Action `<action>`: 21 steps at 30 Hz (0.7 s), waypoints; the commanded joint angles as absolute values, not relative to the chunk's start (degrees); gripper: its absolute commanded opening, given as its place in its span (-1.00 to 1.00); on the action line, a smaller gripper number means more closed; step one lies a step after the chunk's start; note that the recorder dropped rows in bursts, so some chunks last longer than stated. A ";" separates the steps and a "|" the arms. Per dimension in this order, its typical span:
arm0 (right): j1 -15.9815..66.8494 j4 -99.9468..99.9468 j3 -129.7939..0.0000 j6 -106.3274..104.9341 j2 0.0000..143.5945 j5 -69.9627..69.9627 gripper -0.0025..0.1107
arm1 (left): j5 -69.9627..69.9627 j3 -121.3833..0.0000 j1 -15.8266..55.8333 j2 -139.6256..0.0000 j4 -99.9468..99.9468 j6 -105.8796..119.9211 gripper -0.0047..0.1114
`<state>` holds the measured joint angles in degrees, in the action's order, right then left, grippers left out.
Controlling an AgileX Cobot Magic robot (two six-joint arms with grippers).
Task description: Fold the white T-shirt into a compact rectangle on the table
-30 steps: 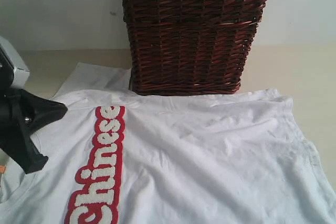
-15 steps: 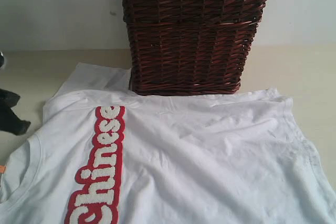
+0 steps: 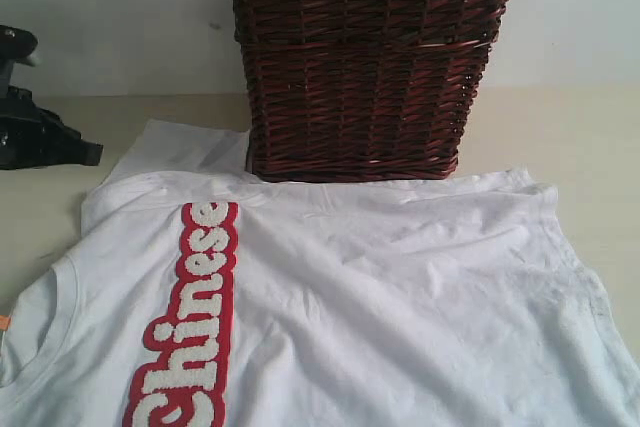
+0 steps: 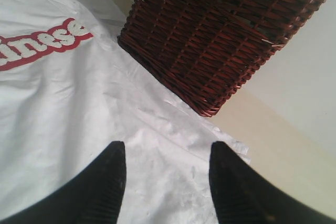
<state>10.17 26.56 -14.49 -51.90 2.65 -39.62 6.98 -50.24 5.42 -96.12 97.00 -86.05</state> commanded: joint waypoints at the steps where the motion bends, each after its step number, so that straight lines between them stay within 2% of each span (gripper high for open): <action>1: 10.01 27.01 -14.12 -51.73 2.43 -39.26 -0.10 | 3.51 -50.85 4.53 -102.37 96.31 -89.88 -0.92; 9: 10.01 27.01 -14.12 -51.73 2.43 -39.26 -0.10 | 6.73 -54.26 4.53 -111.66 96.31 -89.88 -0.92; 21: 10.01 27.01 -14.12 -51.73 2.43 -39.26 -0.10 | 8.98 -58.81 4.53 -115.77 95.23 -90.51 -0.92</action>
